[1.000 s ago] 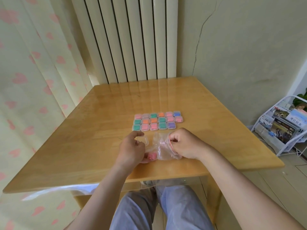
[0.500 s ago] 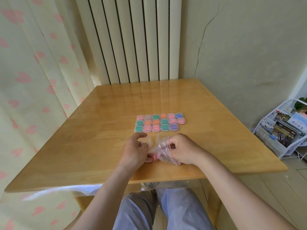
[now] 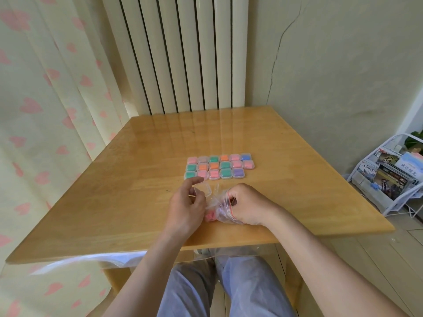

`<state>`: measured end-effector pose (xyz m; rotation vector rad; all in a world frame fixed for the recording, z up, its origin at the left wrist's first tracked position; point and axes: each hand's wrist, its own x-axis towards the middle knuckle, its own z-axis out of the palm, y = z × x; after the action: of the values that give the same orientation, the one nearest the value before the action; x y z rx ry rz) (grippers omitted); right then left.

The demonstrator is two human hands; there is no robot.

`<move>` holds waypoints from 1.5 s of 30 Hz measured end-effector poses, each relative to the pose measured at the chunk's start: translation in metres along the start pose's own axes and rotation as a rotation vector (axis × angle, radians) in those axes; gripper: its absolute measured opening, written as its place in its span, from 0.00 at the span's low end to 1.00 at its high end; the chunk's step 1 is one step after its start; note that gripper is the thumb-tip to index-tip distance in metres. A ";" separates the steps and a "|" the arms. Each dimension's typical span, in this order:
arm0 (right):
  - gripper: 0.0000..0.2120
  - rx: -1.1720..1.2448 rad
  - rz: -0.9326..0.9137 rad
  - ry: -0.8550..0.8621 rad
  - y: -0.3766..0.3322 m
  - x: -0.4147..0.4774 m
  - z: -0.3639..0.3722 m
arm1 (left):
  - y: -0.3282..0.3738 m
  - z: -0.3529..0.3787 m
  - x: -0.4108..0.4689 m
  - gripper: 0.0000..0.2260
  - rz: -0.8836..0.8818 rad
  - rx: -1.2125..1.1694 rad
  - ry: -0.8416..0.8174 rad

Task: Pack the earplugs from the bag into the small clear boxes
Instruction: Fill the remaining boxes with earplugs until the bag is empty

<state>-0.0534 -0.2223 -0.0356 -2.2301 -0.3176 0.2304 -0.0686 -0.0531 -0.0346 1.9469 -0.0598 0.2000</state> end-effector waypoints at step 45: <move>0.05 0.028 0.016 0.836 -0.007 -0.042 -0.057 | 0.032 0.012 0.010 0.04 -0.052 -0.130 0.027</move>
<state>-0.0787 -0.2720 0.0078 -2.0944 0.1597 -0.6736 -0.0622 -0.0754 -0.0081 1.8138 -0.0041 0.1830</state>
